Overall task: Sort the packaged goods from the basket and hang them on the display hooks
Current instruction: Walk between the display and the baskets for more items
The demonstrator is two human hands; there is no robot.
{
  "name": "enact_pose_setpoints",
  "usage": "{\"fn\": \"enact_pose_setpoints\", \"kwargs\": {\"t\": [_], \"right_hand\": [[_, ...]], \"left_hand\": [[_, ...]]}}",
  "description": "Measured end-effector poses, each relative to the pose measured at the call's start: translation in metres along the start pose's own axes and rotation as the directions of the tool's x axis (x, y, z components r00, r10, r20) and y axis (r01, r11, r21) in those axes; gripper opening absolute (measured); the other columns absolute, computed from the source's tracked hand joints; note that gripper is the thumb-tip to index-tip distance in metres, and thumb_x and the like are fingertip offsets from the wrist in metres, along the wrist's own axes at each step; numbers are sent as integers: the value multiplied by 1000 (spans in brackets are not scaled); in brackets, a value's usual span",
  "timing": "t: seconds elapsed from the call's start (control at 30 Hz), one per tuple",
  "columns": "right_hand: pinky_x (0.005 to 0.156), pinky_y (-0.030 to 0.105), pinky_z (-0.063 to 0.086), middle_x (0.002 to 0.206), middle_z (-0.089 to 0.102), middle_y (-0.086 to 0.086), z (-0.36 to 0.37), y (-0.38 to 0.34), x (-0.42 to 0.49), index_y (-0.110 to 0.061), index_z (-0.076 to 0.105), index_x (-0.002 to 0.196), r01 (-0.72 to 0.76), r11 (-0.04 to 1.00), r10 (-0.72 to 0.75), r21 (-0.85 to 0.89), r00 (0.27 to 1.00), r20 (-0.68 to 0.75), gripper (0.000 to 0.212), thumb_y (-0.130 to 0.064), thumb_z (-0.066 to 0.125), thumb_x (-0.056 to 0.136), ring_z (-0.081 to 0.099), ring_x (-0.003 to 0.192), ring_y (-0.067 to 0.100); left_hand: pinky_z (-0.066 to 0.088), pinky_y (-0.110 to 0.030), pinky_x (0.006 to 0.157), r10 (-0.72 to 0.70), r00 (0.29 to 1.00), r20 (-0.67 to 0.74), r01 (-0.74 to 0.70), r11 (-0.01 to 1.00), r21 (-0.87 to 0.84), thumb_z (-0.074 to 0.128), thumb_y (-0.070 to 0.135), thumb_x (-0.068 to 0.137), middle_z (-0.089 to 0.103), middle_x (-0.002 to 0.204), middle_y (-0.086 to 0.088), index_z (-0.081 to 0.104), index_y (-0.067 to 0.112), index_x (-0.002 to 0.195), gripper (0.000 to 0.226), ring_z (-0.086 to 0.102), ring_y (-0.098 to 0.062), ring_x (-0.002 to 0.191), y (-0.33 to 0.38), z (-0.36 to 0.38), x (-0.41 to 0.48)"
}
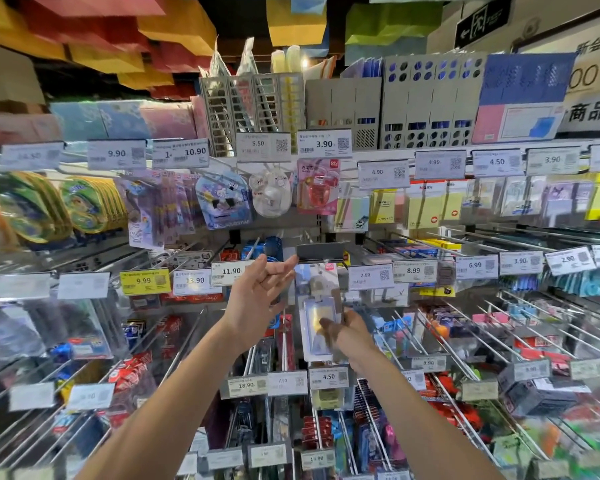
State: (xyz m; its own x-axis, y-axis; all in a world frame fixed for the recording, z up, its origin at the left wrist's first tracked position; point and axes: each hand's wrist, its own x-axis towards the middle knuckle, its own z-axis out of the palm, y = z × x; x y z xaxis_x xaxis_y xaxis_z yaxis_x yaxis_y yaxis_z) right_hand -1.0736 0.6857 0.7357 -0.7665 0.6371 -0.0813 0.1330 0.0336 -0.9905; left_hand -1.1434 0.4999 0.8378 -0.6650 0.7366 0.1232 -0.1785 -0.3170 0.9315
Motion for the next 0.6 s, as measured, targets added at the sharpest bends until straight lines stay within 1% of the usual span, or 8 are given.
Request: {"fn": "enact_pose_setpoints", "kwargs": {"t": [0.07, 0.13, 0.2, 0.3, 0.4, 0.47, 0.53, 0.6], "right_hand": [[89, 33, 47, 105, 63, 4, 3, -5, 8, -9, 52, 120, -49, 998, 48, -36, 999, -9, 22, -9, 61, 101, 60, 91, 20], [97, 35, 45, 119, 64, 9, 4, -7, 18, -4, 54, 126, -45, 992, 42, -115, 999, -29, 27, -10, 61, 100, 56, 101, 23], [94, 31, 43, 123, 65, 12, 6, -8, 23, -1, 56, 129, -43, 988, 41, -148, 999, -19, 31, -10, 61, 100, 56, 102, 23], [88, 28, 40, 117, 62, 8, 5, -2, 26, -6, 54, 125, -42, 985, 39, -170, 999, -23, 29, -14, 63, 99, 57, 104, 24], [76, 34, 44, 107, 65, 17, 1, 8, 24, 0, 56, 111, -10, 975, -13, -223, 995, -102, 26, -15, 68, 94, 62, 98, 30], [71, 35, 48, 102, 61, 17, -3, 14, 19, -2, 53, 105, 23, 959, -68, -281, 987, -148, 26, -15, 71, 91, 61, 90, 28], [79, 42, 55, 113, 58, 16, -7, 21, 16, -7, 50, 111, 34, 935, -103, -352, 979, -178, 31, -15, 71, 89, 62, 97, 32], [82, 43, 53, 119, 56, 18, -9, 24, 6, -12, 46, 108, 43, 909, -123, -414, 978, -168, 30, -12, 69, 89, 61, 103, 36]], "left_hand": [[26, -58, 118, 0, 1000, -3, 0, 1000, 0, 53, 57, 89, 66, 139, 9, 58, 20, 90, 38, 55, -15, 136, 0, -1, 0], [28, -58, 117, -1, 1000, -3, 1, 1000, 6, 53, 57, 90, 66, 138, 9, 58, 20, 89, 37, 55, -15, 136, 1, -1, 0], [32, -57, 114, 4, 1000, 10, -5, 1000, 19, 52, 56, 91, 66, 139, 9, 59, 19, 92, 38, 55, -15, 136, 2, -1, -2], [39, -56, 106, 11, 999, 37, -12, 999, 44, 48, 54, 93, 65, 141, 9, 61, 18, 98, 39, 55, -16, 137, 2, -3, -5], [39, -57, 108, -2, 999, 53, -1, 998, 67, 49, 55, 95, 65, 140, 6, 65, 20, 100, 39, 60, -19, 133, -2, -7, -10], [40, -57, 108, -19, 997, 75, 11, 995, 104, 53, 55, 97, 65, 140, 5, 67, 22, 101, 36, 62, -21, 130, -7, -13, -13], [43, -55, 106, -29, 995, 94, 16, 991, 135, 54, 55, 93, 65, 140, 4, 67, 23, 101, 36, 63, -22, 128, -11, -17, -14], [46, -55, 105, -30, 996, 89, 14, 983, 185, 62, 54, 86, 67, 137, 3, 67, 22, 100, 35, 66, -22, 125, -15, -19, -15]]}}
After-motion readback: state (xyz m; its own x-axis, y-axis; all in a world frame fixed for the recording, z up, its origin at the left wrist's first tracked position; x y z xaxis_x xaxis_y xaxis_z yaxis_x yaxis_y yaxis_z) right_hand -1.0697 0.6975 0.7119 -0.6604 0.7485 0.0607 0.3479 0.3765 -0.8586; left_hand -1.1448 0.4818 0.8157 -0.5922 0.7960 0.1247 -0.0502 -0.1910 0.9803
